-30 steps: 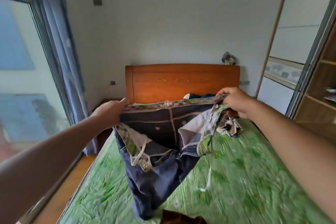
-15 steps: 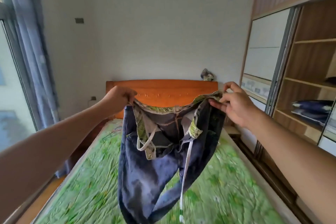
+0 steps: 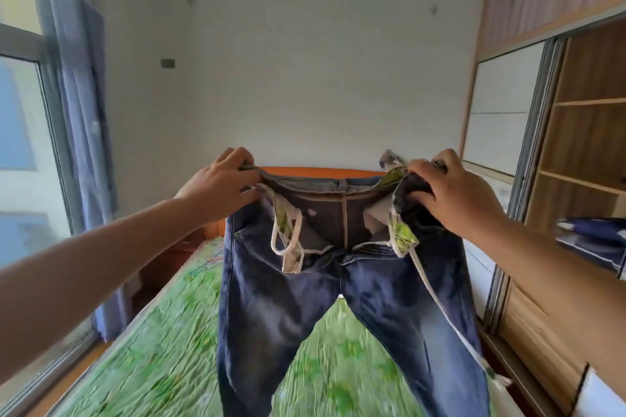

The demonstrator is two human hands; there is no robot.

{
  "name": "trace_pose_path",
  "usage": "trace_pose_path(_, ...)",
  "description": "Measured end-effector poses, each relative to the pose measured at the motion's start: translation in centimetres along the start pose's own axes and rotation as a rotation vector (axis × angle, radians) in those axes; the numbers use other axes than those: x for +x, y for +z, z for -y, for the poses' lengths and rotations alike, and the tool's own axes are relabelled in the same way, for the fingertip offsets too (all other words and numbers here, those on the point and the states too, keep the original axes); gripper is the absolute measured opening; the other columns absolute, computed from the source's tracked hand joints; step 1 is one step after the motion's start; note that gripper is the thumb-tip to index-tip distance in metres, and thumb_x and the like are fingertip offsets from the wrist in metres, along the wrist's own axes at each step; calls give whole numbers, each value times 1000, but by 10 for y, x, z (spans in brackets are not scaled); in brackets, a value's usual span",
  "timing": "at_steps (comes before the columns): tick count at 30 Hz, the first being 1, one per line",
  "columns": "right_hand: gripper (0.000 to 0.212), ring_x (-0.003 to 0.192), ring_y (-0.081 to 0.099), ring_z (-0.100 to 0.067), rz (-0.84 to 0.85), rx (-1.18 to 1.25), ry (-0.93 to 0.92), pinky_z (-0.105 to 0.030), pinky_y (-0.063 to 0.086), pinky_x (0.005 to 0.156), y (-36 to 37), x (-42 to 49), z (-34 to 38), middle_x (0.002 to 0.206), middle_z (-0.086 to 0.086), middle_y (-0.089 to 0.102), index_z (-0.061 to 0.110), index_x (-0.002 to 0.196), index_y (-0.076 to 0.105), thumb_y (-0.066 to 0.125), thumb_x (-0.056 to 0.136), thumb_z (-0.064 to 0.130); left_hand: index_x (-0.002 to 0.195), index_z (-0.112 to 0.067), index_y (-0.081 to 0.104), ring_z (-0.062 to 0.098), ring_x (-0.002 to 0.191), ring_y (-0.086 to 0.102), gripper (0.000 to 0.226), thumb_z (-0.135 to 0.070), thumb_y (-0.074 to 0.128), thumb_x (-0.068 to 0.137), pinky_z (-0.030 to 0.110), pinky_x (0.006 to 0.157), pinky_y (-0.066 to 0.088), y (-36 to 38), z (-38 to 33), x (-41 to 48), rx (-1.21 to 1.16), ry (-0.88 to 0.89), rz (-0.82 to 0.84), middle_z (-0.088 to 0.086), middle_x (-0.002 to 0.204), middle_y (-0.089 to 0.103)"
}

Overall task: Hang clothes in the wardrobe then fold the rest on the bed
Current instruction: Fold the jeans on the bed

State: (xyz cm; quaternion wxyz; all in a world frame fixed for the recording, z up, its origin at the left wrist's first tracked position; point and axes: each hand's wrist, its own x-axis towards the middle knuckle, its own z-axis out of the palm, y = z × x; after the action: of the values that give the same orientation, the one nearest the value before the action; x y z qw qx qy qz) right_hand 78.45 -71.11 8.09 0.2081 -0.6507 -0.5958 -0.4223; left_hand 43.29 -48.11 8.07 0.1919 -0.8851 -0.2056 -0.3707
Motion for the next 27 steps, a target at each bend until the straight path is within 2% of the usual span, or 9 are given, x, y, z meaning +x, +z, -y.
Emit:
trace_pose_path(3, 45, 52, 58, -33, -55, -74, -48, -25, 35, 50, -9, 1, -11, 97, -12, 55, 21, 116, 56, 67, 82, 48, 106, -28, 77, 20, 93, 52, 22, -42, 68, 91, 42, 81, 52, -6, -11, 19, -157, -70, 9, -3, 97, 51)
trace_pose_path(5, 39, 50, 56, -31, -65, -110, -37, -22, 31, 51, -14, 3, -20, 90, -10, 56, 19, 107, 58, 64, 86, 51, 107, -35, 75, 19, 85, 56, 22, -47, 62, 94, 36, 77, 49, -11, -13, 34, -190, -179, 123, -8, 90, 52)
trace_pose_path(7, 35, 50, 53, -29, -57, -144, 23, -19, 22, 52, -19, 7, -27, 86, -8, 56, 18, 102, 63, 59, 91, 51, 103, -26, 74, 25, 86, 59, 31, -50, 55, 97, 36, 78, 48, -15, -13, 51, -74, -222, 272, -2, 89, 59)
trace_pose_path(11, 36, 65, 63, -32, 24, -329, 127, -24, 14, 50, -23, 19, -23, 89, -4, 58, 21, 101, 70, 52, 99, 53, 62, -21, 56, 26, 66, 58, 51, -58, 46, 96, 34, 62, 47, -15, -21, 75, 43, -233, 378, -2, 63, 58)
trace_pose_path(15, 44, 68, 64, -29, 114, -474, 107, -26, 11, 48, -30, 35, -14, 86, -2, 56, 20, 102, 72, 47, 100, 57, 68, -23, 63, 18, 63, 56, 70, -82, 29, 87, 32, 57, 43, -17, -38, 85, 202, -204, 356, -3, 66, 59)
trace_pose_path(20, 43, 68, 64, -29, 190, -475, 33, -28, 25, 49, -41, 46, -27, 85, -4, 60, 22, 106, 67, 46, 99, 59, 98, -24, 67, 24, 86, 60, 44, -59, 40, 98, 35, 69, 42, -29, -46, 86, 314, -52, 309, -4, 87, 49)
trace_pose_path(23, 27, 67, 54, -23, 237, -493, -44, -26, 18, 50, -43, 45, -38, 87, -1, 62, 28, 114, 61, 48, 103, 47, 113, -32, 54, 23, 90, 58, 19, -45, 52, 99, 39, 74, 47, -36, -43, 84, 194, 6, 376, -7, 99, 46)
trace_pose_path(25, 21, 82, 55, -23, 249, -554, -67, -28, 23, 57, -45, 45, -43, 90, 0, 66, 28, 111, 62, 50, 101, 42, 111, -35, 46, 23, 90, 57, 14, -34, 53, 99, 42, 78, 50, -38, -44, 82, 195, 28, 438, -7, 103, 49)
trace_pose_path(27, 17, 95, 55, -25, 256, -442, -76, -34, 37, 69, -45, 47, -42, 91, -2, 66, 21, 97, 65, 52, 99, 33, 104, -38, 38, 21, 82, 57, 17, -28, 51, 99, 39, 71, 49, -39, -45, 81, 249, 52, 452, -9, 97, 51)
